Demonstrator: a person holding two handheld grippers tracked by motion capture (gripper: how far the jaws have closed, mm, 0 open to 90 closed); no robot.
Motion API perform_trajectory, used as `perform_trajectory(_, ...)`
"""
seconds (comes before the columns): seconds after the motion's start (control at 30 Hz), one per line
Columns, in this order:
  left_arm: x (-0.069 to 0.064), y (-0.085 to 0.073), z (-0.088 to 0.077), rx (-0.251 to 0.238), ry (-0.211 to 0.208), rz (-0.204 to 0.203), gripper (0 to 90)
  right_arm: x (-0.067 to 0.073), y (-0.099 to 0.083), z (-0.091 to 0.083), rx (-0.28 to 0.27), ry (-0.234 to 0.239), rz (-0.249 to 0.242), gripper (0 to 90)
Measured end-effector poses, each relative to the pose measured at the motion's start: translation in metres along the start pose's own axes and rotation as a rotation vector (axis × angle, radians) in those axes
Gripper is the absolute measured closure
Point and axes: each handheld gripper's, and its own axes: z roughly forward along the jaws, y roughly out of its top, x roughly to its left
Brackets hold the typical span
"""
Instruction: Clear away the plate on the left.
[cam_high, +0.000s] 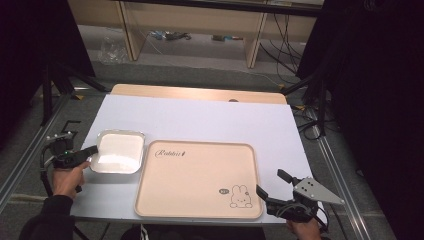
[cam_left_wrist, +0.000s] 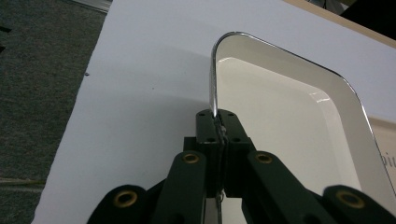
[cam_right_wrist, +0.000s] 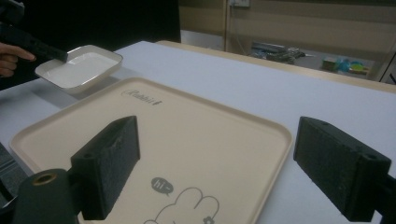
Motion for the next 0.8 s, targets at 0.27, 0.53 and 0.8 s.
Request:
perform_trajectory(0.27,-0.004,0.002,-0.002,-0.018,-0.035,0.004,88.2,0.0,0.0,0.0,0.001,-0.001,0.0,15.2)
perform_trajectory(0.53,-0.017,0.003,-0.005,-0.023,-0.098,0.028,88.3,0.0,0.0,0.0,-0.001,0.004,0.002,15.2)
perform_trajectory(0.8,-0.034,0.001,-0.005,-0.002,-0.155,0.047,88.3,0.0,0.0,0.0,-0.009,0.006,0.004,15.2)
